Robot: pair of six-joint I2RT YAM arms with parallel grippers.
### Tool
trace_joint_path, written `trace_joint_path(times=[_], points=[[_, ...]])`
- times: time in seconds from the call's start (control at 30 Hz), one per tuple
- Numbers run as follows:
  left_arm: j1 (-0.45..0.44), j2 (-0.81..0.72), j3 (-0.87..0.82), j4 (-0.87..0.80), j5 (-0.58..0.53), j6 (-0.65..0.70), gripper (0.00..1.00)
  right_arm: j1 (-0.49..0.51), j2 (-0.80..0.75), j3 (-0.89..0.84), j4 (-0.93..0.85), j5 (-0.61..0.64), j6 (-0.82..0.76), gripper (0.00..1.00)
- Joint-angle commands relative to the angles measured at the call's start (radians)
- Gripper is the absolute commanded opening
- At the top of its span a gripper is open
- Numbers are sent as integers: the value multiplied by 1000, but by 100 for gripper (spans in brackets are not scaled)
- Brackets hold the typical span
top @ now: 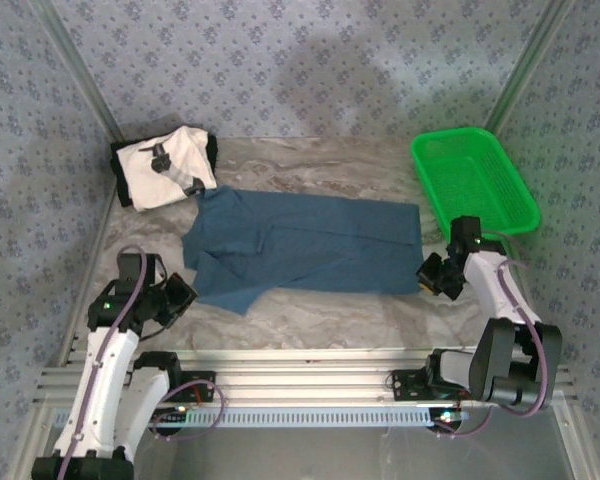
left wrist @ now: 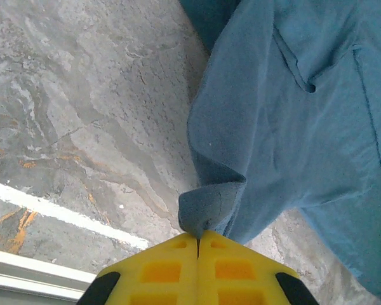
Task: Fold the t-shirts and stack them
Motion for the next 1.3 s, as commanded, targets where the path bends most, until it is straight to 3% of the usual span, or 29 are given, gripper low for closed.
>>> trace_joint_path(times=[0.0, 0.3, 0.63, 1.27], points=[[4, -14, 25, -37, 25, -34, 0, 6, -19, -42, -67, 5, 19, 0], [2, 192, 253, 66, 33, 41, 0, 6, 25, 90, -63, 3, 16, 0], [0, 572, 477, 204, 60, 163, 0, 10, 240, 310, -23, 12, -27, 0], [1, 1073, 913, 159, 85, 365, 0, 17, 553, 549, -37, 42, -86, 0]])
